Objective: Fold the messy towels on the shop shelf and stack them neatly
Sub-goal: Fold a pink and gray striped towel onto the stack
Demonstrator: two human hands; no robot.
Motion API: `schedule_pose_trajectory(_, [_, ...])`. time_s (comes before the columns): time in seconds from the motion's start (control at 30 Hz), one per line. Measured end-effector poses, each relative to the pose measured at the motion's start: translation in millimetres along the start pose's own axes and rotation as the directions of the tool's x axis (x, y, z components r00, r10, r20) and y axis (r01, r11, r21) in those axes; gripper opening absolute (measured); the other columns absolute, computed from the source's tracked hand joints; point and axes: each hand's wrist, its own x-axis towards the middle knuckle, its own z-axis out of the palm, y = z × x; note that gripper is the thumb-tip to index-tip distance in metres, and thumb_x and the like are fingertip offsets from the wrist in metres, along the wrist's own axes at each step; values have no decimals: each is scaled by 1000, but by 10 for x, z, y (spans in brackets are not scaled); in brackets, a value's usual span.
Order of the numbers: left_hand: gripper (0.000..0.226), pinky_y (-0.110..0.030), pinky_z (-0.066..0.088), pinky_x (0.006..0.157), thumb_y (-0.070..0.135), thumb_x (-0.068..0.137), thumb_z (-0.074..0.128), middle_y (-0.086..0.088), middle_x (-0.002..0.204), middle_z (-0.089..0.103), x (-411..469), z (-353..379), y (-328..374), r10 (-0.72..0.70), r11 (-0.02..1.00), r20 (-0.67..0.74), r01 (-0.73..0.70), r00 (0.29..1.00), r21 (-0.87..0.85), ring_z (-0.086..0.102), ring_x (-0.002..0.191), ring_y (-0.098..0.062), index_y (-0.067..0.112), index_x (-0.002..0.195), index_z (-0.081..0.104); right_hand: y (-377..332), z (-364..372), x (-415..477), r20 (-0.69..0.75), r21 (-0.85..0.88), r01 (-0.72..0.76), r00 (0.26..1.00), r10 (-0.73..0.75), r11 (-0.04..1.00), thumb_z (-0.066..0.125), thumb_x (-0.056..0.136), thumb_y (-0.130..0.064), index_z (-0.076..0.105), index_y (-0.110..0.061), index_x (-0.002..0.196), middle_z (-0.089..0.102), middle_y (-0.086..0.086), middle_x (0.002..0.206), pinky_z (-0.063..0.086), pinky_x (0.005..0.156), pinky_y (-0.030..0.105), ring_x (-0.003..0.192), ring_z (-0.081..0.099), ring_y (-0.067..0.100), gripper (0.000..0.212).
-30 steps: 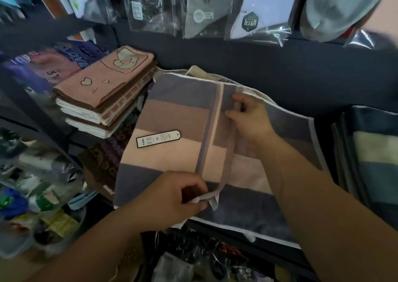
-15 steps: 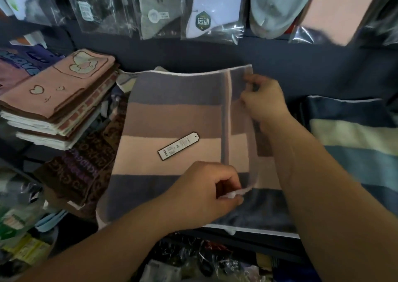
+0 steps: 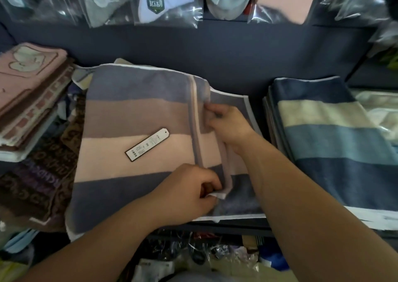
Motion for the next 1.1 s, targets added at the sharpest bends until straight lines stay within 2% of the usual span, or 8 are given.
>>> schedule_pose_trajectory(0.1, [19,-23,49,57,10,78,70,14,73,68,17,-62,86,16,997,-40,-19,999,-72,63,66,-8,26,86,76,-133,-156,-50,-32,40,11,999,-9,999,49,95,2,63,-24,125,68,-4,104,52,59,12,83,67,6,42])
schedule_pose_trajectory(0.23, [18,-26,51,62,10,79,69,9,78,67,114,-14,301,145,985,-55,-149,988,-81,63,71,-10,23,90,77,-238,-446,-103,-115,-129,94,987,-109,987,51,94,0,63,-12,133,62,-2,115,49,72,15,98,60,12,42])
schedule_pose_trajectory(0.43, [13,-18,47,63,11,87,70,6,82,67,332,259,508,218,976,-2,-218,976,-14,60,75,-7,15,96,77,-162,-805,-89,-182,-439,28,976,-119,898,50,91,-7,67,-3,89,62,8,84,36,64,22,82,57,24,18])
schedule_pose_trajectory(0.67, [14,-39,53,70,18,90,63,-3,79,70,500,601,427,182,980,69,-187,981,69,61,70,-10,9,86,73,174,-789,-4,-91,-676,-36,995,-35,736,50,94,-11,60,5,102,61,23,114,42,77,30,107,61,38,20])
schedule_pose_trajectory(0.83, [36,-23,52,75,41,89,71,5,99,70,439,598,461,178,978,204,-196,963,75,59,75,-2,15,115,72,96,-674,-154,125,-857,31,981,149,515,40,101,-15,62,3,118,59,22,130,41,91,31,121,54,35,33])
schedule_pose_trajectory(0.9, [25,-26,53,73,34,91,67,4,94,71,371,454,434,198,976,141,-209,970,63,63,78,-6,17,109,75,157,-559,-150,122,-875,43,984,133,481,41,101,-22,52,0,135,40,23,149,35,111,38,136,38,38,42])
schedule_pose_trajectory(1.0, [19,-34,51,69,32,86,61,7,84,69,245,157,235,210,971,-132,-192,969,141,60,74,-7,21,91,76,216,-276,-187,120,-816,54,990,78,576,43,99,-45,31,-11,154,12,18,165,26,120,52,149,18,40,65])
schedule_pose_trajectory(1.1, [17,-26,47,66,35,88,66,9,84,65,38,-248,-74,86,985,-547,12,833,173,57,74,-5,20,93,72,219,-17,-251,158,-760,100,987,33,642,34,99,-63,10,-27,160,-1,13,168,10,123,56,154,1,36,75])
